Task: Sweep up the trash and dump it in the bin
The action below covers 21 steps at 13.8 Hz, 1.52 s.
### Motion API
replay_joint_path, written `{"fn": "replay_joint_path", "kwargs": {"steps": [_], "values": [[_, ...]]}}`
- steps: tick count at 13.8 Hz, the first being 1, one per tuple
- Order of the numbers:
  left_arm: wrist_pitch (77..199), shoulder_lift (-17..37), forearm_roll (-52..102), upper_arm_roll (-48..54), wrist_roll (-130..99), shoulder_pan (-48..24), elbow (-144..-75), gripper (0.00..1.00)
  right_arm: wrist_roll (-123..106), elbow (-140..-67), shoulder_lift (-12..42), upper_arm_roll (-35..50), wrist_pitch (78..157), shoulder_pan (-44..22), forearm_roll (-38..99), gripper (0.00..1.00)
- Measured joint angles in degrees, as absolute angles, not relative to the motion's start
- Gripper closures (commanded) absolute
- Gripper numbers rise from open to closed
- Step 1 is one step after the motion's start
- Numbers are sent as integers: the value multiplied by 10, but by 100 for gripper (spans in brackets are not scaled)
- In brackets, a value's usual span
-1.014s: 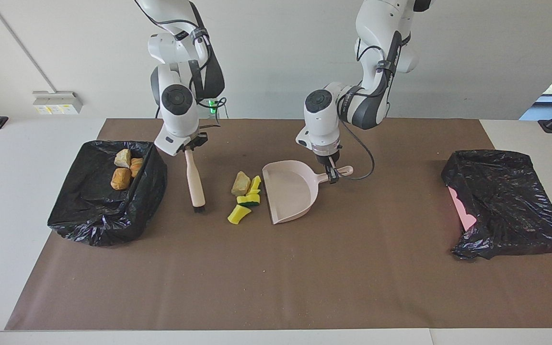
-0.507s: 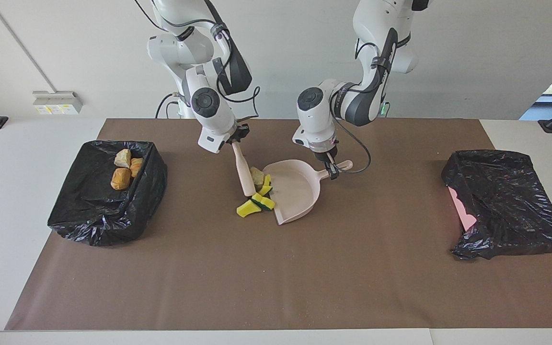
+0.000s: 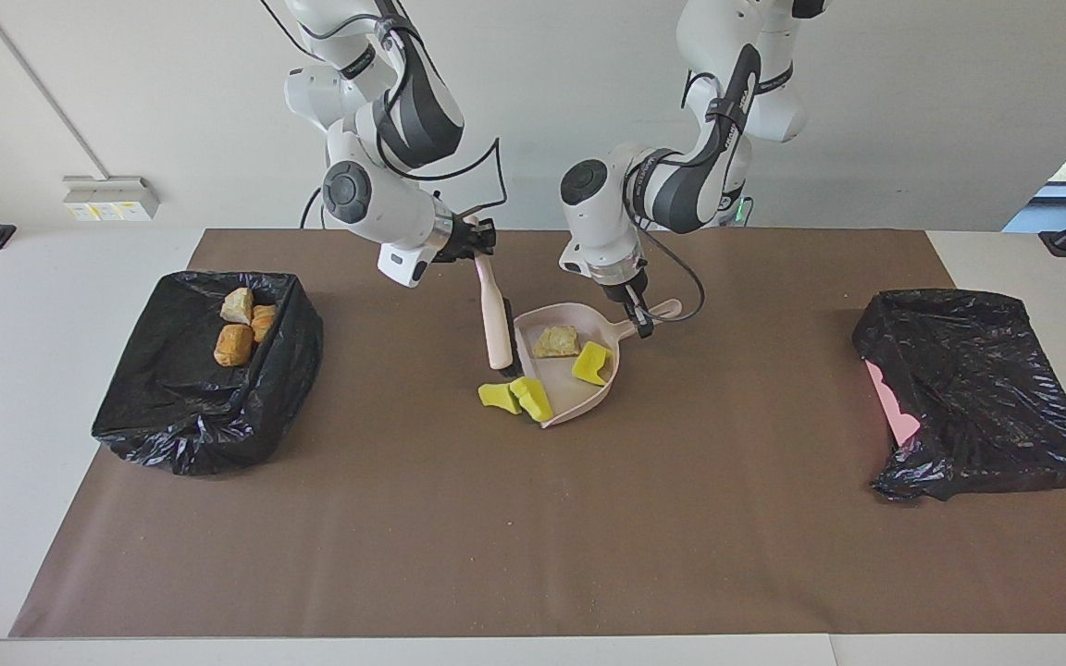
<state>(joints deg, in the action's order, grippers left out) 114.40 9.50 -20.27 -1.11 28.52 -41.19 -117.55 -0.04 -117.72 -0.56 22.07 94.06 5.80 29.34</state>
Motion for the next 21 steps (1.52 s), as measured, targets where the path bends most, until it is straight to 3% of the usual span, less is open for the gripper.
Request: {"fn": "replay_joint_path", "kwargs": {"steps": [4, 8, 13, 17, 21], "values": [[1144, 95, -203, -11, 285, -412, -1176, 100, -7, -1151, -2, 222, 971, 64, 66, 100], [1146, 95, -203, -11, 282, -411, -1177, 100, -7, -1103, 86, 225, 1007, 18, -66, 100], [1151, 95, -203, -12, 281, -410, -1180, 100, -7, -1084, 150, 228, 1018, -31, 77, 100], [1155, 95, -203, -12, 281, -409, -1181, 100, -23, -1081, 144, 227, 1004, 1, 215, 100], [1169, 95, -203, -14, 286, -408, -1184, 100, -37, -1072, 111, 223, 944, 50, 233, 100]]}}
